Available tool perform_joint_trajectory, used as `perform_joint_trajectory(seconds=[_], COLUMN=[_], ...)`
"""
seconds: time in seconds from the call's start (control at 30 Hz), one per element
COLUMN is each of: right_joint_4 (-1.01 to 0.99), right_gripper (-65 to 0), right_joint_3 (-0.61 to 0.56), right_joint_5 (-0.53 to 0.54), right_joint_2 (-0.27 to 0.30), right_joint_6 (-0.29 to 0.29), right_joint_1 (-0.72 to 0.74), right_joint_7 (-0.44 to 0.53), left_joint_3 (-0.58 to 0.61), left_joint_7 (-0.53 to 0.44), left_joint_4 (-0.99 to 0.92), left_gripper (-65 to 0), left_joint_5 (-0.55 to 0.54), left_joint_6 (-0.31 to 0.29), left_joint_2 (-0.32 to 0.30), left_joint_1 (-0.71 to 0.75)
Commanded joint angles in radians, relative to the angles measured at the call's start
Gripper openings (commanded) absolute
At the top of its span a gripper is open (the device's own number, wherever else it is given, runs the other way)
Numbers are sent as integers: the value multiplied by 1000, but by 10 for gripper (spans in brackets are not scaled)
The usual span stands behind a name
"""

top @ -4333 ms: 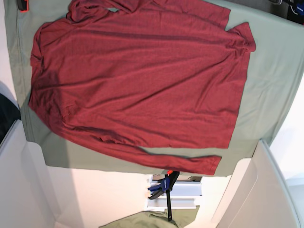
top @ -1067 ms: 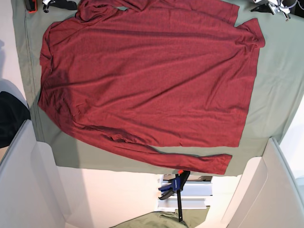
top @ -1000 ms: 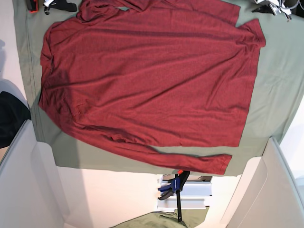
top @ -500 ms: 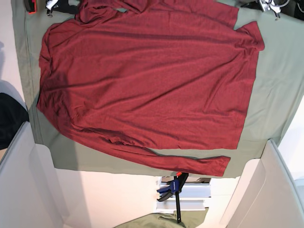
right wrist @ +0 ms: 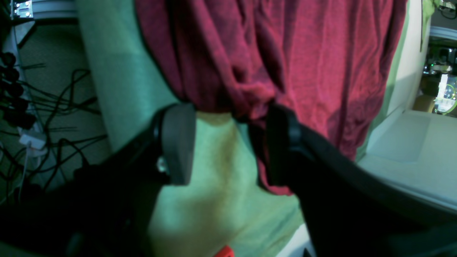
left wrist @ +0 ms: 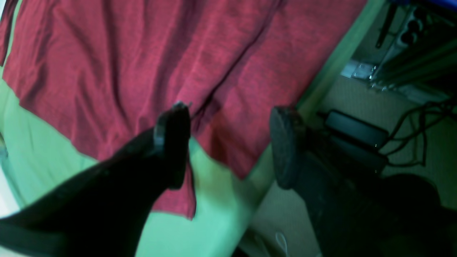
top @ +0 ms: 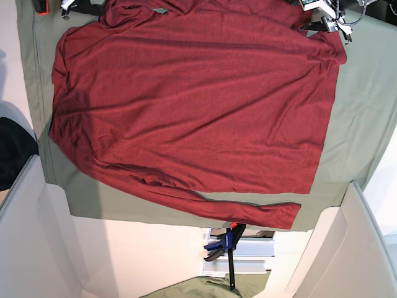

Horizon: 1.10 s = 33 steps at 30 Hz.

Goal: Fold the T-shirt properly
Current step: 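Lower both grippers and pinch the shirt's shoulder edges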

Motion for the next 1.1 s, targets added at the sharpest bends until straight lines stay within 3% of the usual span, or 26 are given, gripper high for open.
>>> perform_joint_trajectory(seconds=[0.0,0.4,0.7,0.73,0.83,0.9,1.03,1.07], right_joint_4=[10,10,10,10,10,10,10,10], right_gripper=[-329,-329,-329,-329,-333,-390,-647,-650], right_joint_3=[5,5,5,5,5,5,5,5], right_joint_5=[0,0,-4,-5,-23,-23,-23,-23], right_joint_2=[16,16,16,16,16,16,16,16], right_joint_6=[6,6,6,6,5,5,5,5], right_joint_1=[0,0,0,0,0,0,0,0], right_joint_7=[2,2,2,2,2,2,2,2], left_joint_3=[0,132,134,134,134,134,134,134], left_joint_7=[-13,3,-21,-27,-28,-28,-27,-27], left_joint_4=[0,-82,-101,-103,-104,-104,-104,-103], left_gripper=[-256,-257,-270,-311,-534,-640,-650,-650], left_joint_5=[5,25,70,79,80,80,79,79], left_joint_6=[6,3,2,3,2,3,2,2], left_joint_2=[-12,-12,-12,-12,-12,-12,-12,-12], left_joint_1=[-12,-75,-76,-76,-75,-75,-76,-76])
